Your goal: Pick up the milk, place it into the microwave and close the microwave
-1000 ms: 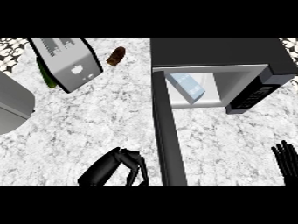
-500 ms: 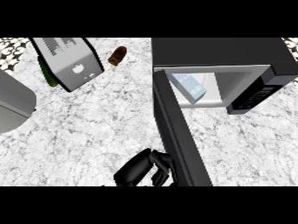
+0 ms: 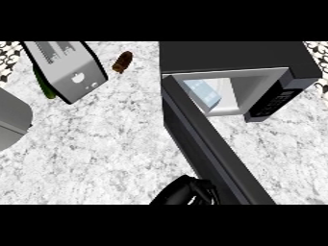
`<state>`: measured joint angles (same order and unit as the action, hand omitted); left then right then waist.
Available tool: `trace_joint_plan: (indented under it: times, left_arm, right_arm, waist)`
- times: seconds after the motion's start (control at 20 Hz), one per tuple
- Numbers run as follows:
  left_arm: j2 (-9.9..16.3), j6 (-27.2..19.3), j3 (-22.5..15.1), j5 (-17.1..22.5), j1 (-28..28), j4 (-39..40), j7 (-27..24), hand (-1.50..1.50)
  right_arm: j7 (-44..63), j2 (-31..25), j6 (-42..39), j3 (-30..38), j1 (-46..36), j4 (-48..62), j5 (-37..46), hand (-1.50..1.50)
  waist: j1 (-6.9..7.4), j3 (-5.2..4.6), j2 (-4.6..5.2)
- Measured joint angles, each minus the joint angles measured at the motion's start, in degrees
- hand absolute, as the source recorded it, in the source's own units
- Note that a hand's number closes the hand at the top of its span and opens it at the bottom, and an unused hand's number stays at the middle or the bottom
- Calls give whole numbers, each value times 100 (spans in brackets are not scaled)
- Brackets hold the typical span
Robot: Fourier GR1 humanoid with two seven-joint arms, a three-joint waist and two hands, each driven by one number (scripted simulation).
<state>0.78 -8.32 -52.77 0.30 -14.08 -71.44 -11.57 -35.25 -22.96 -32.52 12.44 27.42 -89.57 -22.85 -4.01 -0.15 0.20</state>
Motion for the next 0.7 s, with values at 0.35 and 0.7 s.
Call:
trace_joint_plan:
  times: [0.35,0.7]
  left_arm:
    - [78,-1211,-683,627,-680,167,239,150]
    - [30,-2014,-947,1158,-1434,345,380,150]
  right_arm:
    - [530,-275,-173,-195,-130,-763,-569,-150]
    - [915,-487,-318,-383,-162,-1467,-924,-150]
  waist:
    - [-146,-2,35]
    - [-411,-10,73]
